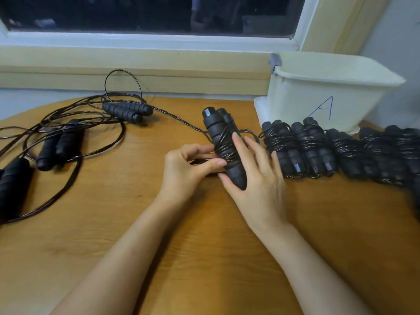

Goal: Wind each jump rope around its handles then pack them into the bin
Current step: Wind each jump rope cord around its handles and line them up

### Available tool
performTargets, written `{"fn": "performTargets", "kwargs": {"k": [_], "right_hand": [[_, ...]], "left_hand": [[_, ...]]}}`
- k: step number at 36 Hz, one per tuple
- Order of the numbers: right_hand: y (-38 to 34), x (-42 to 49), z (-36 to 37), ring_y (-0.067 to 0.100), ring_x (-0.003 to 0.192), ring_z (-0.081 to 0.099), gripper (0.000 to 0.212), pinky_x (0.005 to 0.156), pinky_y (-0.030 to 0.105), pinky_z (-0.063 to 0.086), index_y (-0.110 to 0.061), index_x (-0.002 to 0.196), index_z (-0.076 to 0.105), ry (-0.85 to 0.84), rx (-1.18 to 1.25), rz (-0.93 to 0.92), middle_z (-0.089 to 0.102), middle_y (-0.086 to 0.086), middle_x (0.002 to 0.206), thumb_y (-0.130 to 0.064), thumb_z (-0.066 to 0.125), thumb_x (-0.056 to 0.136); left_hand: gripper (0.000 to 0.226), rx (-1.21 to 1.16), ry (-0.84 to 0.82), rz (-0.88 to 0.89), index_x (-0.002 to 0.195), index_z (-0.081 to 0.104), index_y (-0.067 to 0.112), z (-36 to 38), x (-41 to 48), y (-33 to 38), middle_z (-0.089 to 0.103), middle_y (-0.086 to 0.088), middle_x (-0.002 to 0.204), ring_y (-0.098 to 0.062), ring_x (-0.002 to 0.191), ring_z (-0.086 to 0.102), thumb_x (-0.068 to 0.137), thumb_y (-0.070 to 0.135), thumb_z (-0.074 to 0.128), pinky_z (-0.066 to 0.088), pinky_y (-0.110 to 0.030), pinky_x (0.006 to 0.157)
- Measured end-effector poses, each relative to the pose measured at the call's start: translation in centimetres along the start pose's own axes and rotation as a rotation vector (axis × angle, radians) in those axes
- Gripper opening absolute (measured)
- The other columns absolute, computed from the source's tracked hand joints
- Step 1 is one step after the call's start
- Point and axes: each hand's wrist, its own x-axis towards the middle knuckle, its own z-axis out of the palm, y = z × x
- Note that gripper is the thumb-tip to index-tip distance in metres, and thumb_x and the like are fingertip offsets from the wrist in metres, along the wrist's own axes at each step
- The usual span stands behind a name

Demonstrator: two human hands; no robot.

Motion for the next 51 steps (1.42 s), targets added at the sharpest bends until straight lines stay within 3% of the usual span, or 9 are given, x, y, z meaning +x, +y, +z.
{"fn": "performTargets", "kwargs": {"k": [5,8,17,23,28,33,38,42,51], "right_hand": [[0.1,0.0,0.2,0.025,0.119,0.057,0.068,0.087,0.049,0.057,-0.022,0.141,0.053,-0.015,0.021,0.038,0.057,0.008,0.135,-0.046,0.073,0.081],[0.2,0.1,0.1,0.021,0.110,0.064,0.062,0.074,0.033,0.056,-0.023,0.139,0.056,-0.028,0.081,0.071,0.058,0.004,0.133,-0.047,0.069,0.083],[0.0,-0.2,0.0,-0.006,0.111,0.048,0.054,0.085,-0.005,0.032,-0.018,0.138,0.057,-0.030,0.283,0.153,0.061,-0.002,0.129,-0.034,0.072,0.088],[-0.3,-0.1,-0.1,-0.008,0.113,0.047,0.053,0.089,-0.004,0.032,-0.013,0.137,0.057,-0.040,0.381,0.144,0.062,0.000,0.129,-0.032,0.067,0.089],[-0.4,-0.2,0.0,-0.004,0.115,0.053,0.052,0.091,0.001,0.035,-0.013,0.140,0.054,-0.076,0.471,0.141,0.063,0.000,0.127,-0.030,0.064,0.092],[-0.5,-0.3,0.2,-0.003,0.121,0.054,0.053,0.095,0.007,0.038,-0.015,0.143,0.050,-0.102,0.582,0.158,0.060,-0.007,0.130,-0.034,0.056,0.094],[-0.3,-0.5,0.1,0.002,0.122,0.055,0.056,0.095,0.012,0.042,-0.022,0.147,0.046,-0.124,0.498,0.150,0.057,-0.016,0.131,-0.044,0.050,0.095],[-0.3,-0.4,0.3,0.007,0.129,0.047,0.063,0.101,0.012,0.036,-0.022,0.149,0.043,-0.068,0.399,0.132,0.050,-0.005,0.141,-0.051,0.051,0.094],[-0.2,-0.3,0.4,0.000,0.118,0.054,0.053,0.092,0.007,0.042,-0.024,0.148,0.044,-0.066,0.447,0.055,0.055,-0.004,0.137,-0.039,0.053,0.097]], "left_hand": [[0.034,0.044,-0.027,0.024,0.090,0.070,0.030,0.0,0.0,-0.4,0.074,0.007,0.082,-0.002,0.084,0.071,0.057,0.032,0.080,0.054,-0.020,0.079],[0.030,0.056,-0.039,0.014,0.090,0.072,0.032,-0.1,0.2,-0.8,0.075,0.015,0.084,-0.008,0.091,0.071,0.061,0.033,0.080,0.052,-0.039,0.095],[0.024,-0.167,-0.088,-0.130,0.087,0.075,0.022,-0.3,0.4,-1.1,0.077,0.004,0.090,-0.012,0.090,0.072,0.063,0.023,0.076,0.055,-0.026,0.085],[0.050,-0.259,-0.127,-0.256,0.109,0.066,0.024,-0.6,0.7,-1.2,0.073,0.002,0.085,-0.015,0.082,0.070,0.061,0.024,0.078,0.052,-0.027,0.084],[0.081,-0.257,-0.191,-0.297,0.142,0.049,0.016,-1.0,0.8,-0.8,0.071,0.006,0.107,-0.006,0.097,0.068,0.068,0.028,0.080,0.050,-0.019,0.088],[0.072,-0.281,-0.282,-0.297,0.135,0.057,0.011,-1.2,0.5,-0.7,0.068,-0.007,0.125,-0.022,0.120,0.061,0.071,0.036,0.079,0.048,-0.029,0.100],[0.054,-0.323,-0.246,-0.304,0.128,0.061,0.006,-1.0,0.5,-0.8,0.070,-0.009,0.120,-0.020,0.115,0.065,0.077,0.023,0.071,0.052,-0.021,0.088],[0.056,-0.303,-0.196,-0.317,0.122,0.065,0.009,-0.7,0.4,-0.8,0.072,-0.007,0.114,-0.020,0.110,0.067,0.071,0.029,0.079,0.051,-0.028,0.092],[0.057,-0.217,-0.151,-0.301,0.119,0.068,0.013,-0.4,0.1,-0.4,0.075,0.000,0.108,-0.010,0.103,0.068,0.068,0.032,0.084,0.050,-0.024,0.087]]}}
